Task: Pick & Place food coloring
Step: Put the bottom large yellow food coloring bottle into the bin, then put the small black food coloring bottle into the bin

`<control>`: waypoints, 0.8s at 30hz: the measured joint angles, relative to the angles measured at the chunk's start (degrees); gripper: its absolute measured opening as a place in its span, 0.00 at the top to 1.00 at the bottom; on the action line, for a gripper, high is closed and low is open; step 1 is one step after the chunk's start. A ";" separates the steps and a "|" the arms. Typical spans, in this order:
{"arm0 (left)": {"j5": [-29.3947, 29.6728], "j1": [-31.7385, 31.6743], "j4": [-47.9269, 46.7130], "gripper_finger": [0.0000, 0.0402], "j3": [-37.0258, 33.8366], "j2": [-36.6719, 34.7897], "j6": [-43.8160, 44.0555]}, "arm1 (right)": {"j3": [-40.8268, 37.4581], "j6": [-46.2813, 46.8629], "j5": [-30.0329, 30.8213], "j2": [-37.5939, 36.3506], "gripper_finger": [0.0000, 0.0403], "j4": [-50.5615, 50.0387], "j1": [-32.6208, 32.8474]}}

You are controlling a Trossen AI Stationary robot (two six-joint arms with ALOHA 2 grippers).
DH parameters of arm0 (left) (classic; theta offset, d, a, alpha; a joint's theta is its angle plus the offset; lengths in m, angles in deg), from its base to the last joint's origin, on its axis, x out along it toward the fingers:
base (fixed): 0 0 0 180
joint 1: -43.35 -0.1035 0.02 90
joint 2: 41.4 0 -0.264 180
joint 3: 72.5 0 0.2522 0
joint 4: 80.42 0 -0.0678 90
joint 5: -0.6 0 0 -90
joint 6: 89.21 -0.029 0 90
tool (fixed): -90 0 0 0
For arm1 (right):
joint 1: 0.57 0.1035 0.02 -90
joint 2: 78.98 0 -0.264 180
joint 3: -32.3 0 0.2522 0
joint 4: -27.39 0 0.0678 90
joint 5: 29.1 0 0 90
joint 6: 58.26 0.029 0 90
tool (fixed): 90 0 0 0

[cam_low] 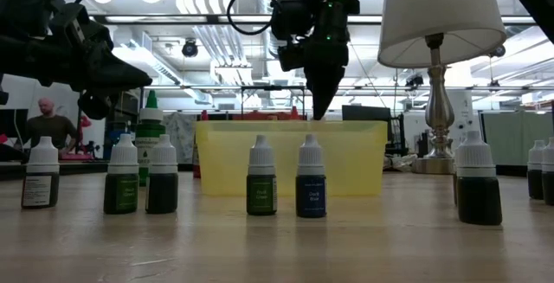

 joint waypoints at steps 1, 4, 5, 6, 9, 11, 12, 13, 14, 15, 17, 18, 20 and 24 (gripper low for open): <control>0.02 0.00 0.00 1.00 0.00 0.00 0.00 | -0.04 0.14 -0.01 0.00 0.75 0.03 -0.02; 0.00 -0.02 0.00 1.00 0.00 0.00 0.00 | -0.09 0.21 0.01 0.00 0.73 0.06 0.00; 0.01 -0.01 0.00 1.00 0.00 0.00 0.00 | -0.09 0.48 0.01 0.00 0.71 0.07 0.00; 0.02 -0.01 -0.02 1.00 0.00 0.00 0.00 | -0.09 0.78 0.01 0.00 0.70 0.09 0.00; 0.01 -0.01 -0.01 1.00 0.00 0.00 0.00 | -0.09 1.63 0.01 0.00 0.65 0.11 0.00; 0.02 -0.02 -0.02 1.00 0.00 0.00 0.00 | -0.09 1.69 0.01 0.00 0.63 0.10 0.00; 0.02 -0.02 -0.02 1.00 0.00 0.00 0.00 | -0.09 1.87 0.01 0.00 0.62 0.11 0.00; 0.02 -0.01 -0.01 1.00 0.00 0.00 0.00 | -0.09 2.10 0.01 -0.03 0.61 0.09 0.00; 0.00 0.01 -0.02 1.00 0.00 0.00 0.00 | -0.09 2.28 0.01 -0.17 0.60 0.07 0.00; 0.02 -0.01 -0.02 1.00 0.00 0.00 0.00 | -0.09 2.26 0.01 -0.33 0.59 0.07 0.00; 0.01 -0.02 -0.01 1.00 0.00 0.00 0.00 | -0.09 2.22 0.01 -0.99 0.58 -0.14 0.00; 0.02 -0.01 -0.01 1.00 0.00 0.00 0.00 | -0.11 2.20 0.01 -1.34 0.57 -0.40 0.00; 0.00 -0.01 0.00 1.00 0.00 0.00 0.00 | -0.25 2.26 0.01 -2.01 0.57 -0.68 0.03; 0.00 -0.01 -0.02 1.00 0.00 0.00 0.00 | -0.29 3.38 0.01 -3.71 0.57 -1.41 0.13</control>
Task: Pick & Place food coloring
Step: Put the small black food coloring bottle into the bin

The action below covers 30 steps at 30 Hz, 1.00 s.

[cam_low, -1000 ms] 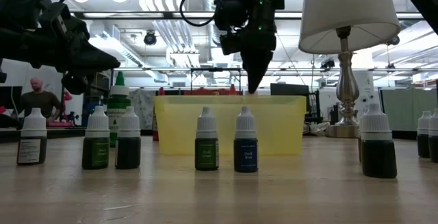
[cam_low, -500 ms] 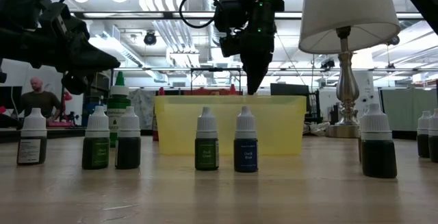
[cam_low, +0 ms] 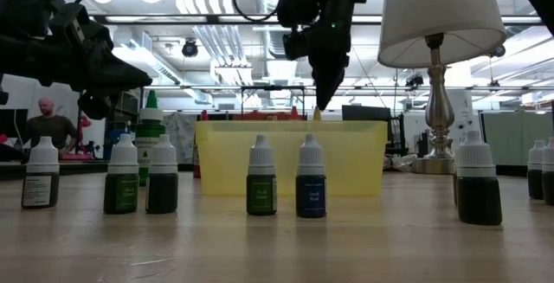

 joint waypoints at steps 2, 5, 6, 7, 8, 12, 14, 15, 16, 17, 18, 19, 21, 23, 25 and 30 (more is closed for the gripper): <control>0.01 0.01 0.01 1.00 0.00 0.00 0.00 | 0.00 0.52 0.00 -1.04 0.57 -0.39 0.17; 0.02 0.00 0.02 1.00 0.00 0.00 0.00 | 0.00 2.14 -0.01 -2.60 0.57 -0.46 0.87; 0.00 0.02 0.02 1.00 0.00 0.00 0.00 | 0.00 2.51 -0.01 -3.04 0.57 -0.48 1.22; 0.00 0.01 0.01 1.00 0.00 0.00 0.00 | 0.00 2.78 -0.04 -3.41 0.57 -0.46 1.67; 0.02 0.01 0.02 1.00 0.00 0.00 0.00 | 0.00 2.80 -0.03 -3.76 0.57 -0.41 2.16; 0.02 0.01 0.01 1.00 0.00 0.00 0.00 | 0.00 2.72 -0.07 -4.29 0.57 0.08 4.28; 0.01 0.00 0.01 1.00 0.00 0.00 0.00 | 0.00 2.76 -0.07 -4.29 0.57 0.58 5.16; 0.02 0.00 0.02 1.00 0.00 0.00 0.00 | 0.00 2.75 -0.07 -4.29 0.57 0.88 5.61; 0.02 0.00 0.02 1.00 0.00 0.00 0.00 | 0.00 2.74 -0.04 -4.29 0.57 1.18 6.02; 0.00 0.02 0.00 1.00 0.00 0.00 0.00 | 0.00 2.75 -0.06 -4.29 0.57 1.48 6.42; 0.02 0.00 0.02 1.00 0.00 0.00 0.00 | 0.02 2.78 -0.04 -4.29 0.57 1.76 6.91; 0.01 0.01 0.01 1.00 0.00 0.00 0.00 | 0.02 2.94 -0.07 -4.29 0.57 2.06 7.36; 0.02 0.00 0.00 1.00 0.00 0.00 0.00 | 0.02 3.01 -0.07 -4.29 0.57 3.15 8.24; 0.01 0.02 0.01 1.00 0.00 0.00 0.00 | 0.04 3.09 -0.07 -4.29 0.57 3.76 9.16; 0.02 0.01 0.00 1.00 0.00 0.00 0.00 | 0.42 3.92 -0.04 -4.29 0.57 4.14 9.89; 0.02 0.00 0.02 1.00 0.00 0.00 0.00 | 1.13 6.22 -0.01 -4.29 0.57 6.08 11.41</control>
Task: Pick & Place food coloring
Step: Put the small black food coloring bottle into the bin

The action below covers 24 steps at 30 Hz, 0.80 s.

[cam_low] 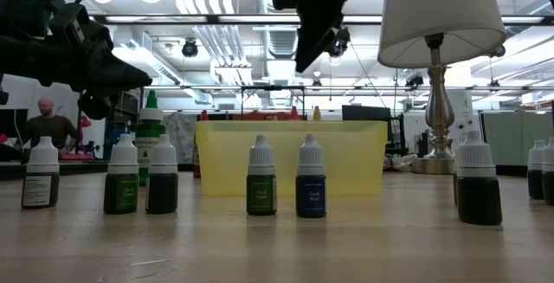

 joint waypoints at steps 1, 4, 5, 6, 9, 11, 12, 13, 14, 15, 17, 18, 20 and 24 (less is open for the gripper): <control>0.00 0.01 0.00 1.00 0.00 0.00 0.00 | 0.22 0.41 0.01 0.02 0.57 0.07 0.28; -0.02 0.02 0.00 1.00 0.00 0.00 0.00 | 0.44 1.46 0.01 0.02 0.57 0.96 1.06; 0.00 0.01 -0.01 1.00 0.00 0.00 0.00 | 0.44 1.49 0.02 0.02 0.57 0.97 1.38; -0.01 0.01 -0.01 1.00 0.00 0.00 0.00 | 0.44 1.49 0.05 0.04 0.57 0.97 1.73; -0.02 0.02 0.00 1.00 0.00 0.00 0.00 | 0.44 1.47 0.05 0.04 0.57 1.25 2.75; -0.02 0.00 0.00 1.00 0.00 0.00 0.00 | 0.42 1.49 0.05 0.04 0.57 1.33 3.34; -0.01 0.02 0.00 1.00 0.00 0.00 0.00 | 0.44 1.82 0.05 0.04 0.57 1.31 3.64; 0.00 0.00 0.00 1.00 0.00 0.00 0.00 | 0.42 2.61 0.05 0.04 0.57 1.35 3.88; 0.00 0.02 0.00 1.00 0.00 0.00 0.00 | 0.42 3.46 0.07 0.04 0.57 1.50 4.01; -0.01 0.01 -0.01 1.00 0.00 0.00 0.00 | 0.42 4.28 0.02 0.04 0.57 1.75 4.13; 0.00 0.01 -0.02 1.00 0.00 0.00 0.00 | 0.42 4.74 0.03 0.04 0.57 2.00 4.46; -0.02 0.01 -0.01 1.00 0.00 0.00 0.00 | 0.42 4.74 0.09 0.05 0.57 2.18 4.69; -0.02 0.00 -0.02 1.00 0.00 0.00 0.00 | 0.42 4.44 0.14 0.07 0.57 2.80 5.14; 0.00 0.02 0.00 1.00 0.00 0.00 0.00 | 0.42 3.98 -0.27 0.07 0.57 2.88 6.23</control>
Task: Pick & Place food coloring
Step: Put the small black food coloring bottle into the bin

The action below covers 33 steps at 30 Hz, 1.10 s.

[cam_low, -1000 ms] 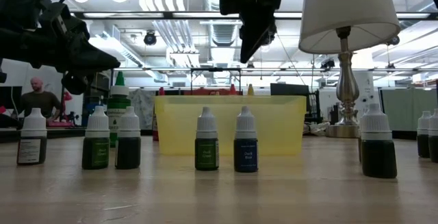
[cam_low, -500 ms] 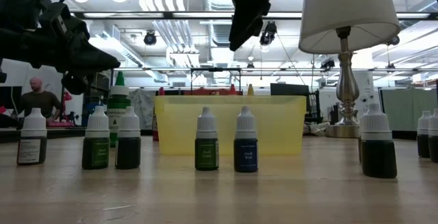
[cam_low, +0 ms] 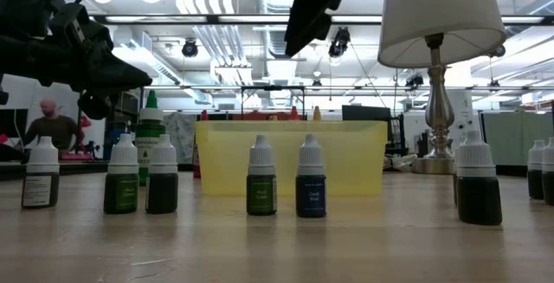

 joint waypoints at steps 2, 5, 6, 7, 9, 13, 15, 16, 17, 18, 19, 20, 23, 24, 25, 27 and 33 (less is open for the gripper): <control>-0.01 -0.02 -0.01 1.00 0.00 0.00 0.00 | 0.00 -1.23 -1.59 0.00 0.57 0.01 0.55; -0.01 -0.02 -0.01 1.00 0.00 0.00 0.00 | 0.00 -3.48 -3.48 0.00 0.57 -0.02 1.76; -0.01 -0.02 -0.02 1.00 0.00 0.00 0.00 | 0.00 -3.98 -4.19 0.00 0.57 -0.02 2.16; 0.00 -0.01 -0.02 1.00 0.00 0.00 0.00 | 0.00 -4.29 -5.10 0.00 0.57 -0.08 2.47; -0.01 -0.02 0.00 1.00 0.00 0.00 0.00 | 0.00 -4.75 -6.60 0.00 0.57 -0.09 3.17; 0.00 0.00 -0.02 1.00 0.00 0.00 0.00 | -0.02 -6.95 -7.46 -0.09 0.57 0.01 4.57; 0.00 -0.01 0.00 1.00 0.00 0.00 0.00 | -0.02 -8.81 -7.46 -0.22 0.57 0.16 5.40; -0.02 0.00 -0.01 1.00 0.00 0.00 0.00 | -0.02 -9.54 -7.46 -0.36 0.57 0.18 5.94; 0.00 -0.02 0.00 1.00 0.00 0.00 0.00 | -0.02 -10.18 -7.46 -0.54 0.57 0.09 6.43; -0.02 0.00 0.00 1.00 0.00 0.00 0.00 | -0.02 -10.52 -7.46 -0.73 0.57 -0.08 6.92; -0.01 0.00 0.00 1.00 0.00 0.00 0.00 | -0.02 -10.65 -7.46 -0.99 0.57 -0.24 7.41; 0.00 -0.02 0.00 1.00 0.00 0.00 0.00 | -0.02 -10.69 -7.45 -1.17 0.57 -0.30 7.85; 0.00 -0.01 -0.01 1.00 0.00 0.00 0.00 | -0.04 -10.62 -7.44 -2.13 0.57 -0.56 9.16; -0.01 -0.02 0.00 1.00 0.00 0.00 0.00 | -0.04 -10.36 -7.43 -2.40 0.57 -0.50 9.57; -0.01 -0.01 0.00 1.00 0.00 0.00 0.00 | -0.04 -10.19 -7.43 -2.64 0.57 -0.50 10.06; -0.01 -0.01 -0.01 1.00 0.00 0.00 0.00 | -0.04 -9.08 -7.35 -3.08 0.57 -0.45 11.14; -0.01 -0.01 -0.02 1.00 0.00 0.00 0.00 | -0.04 -5.59 -7.18 -3.43 0.57 1.12 15.18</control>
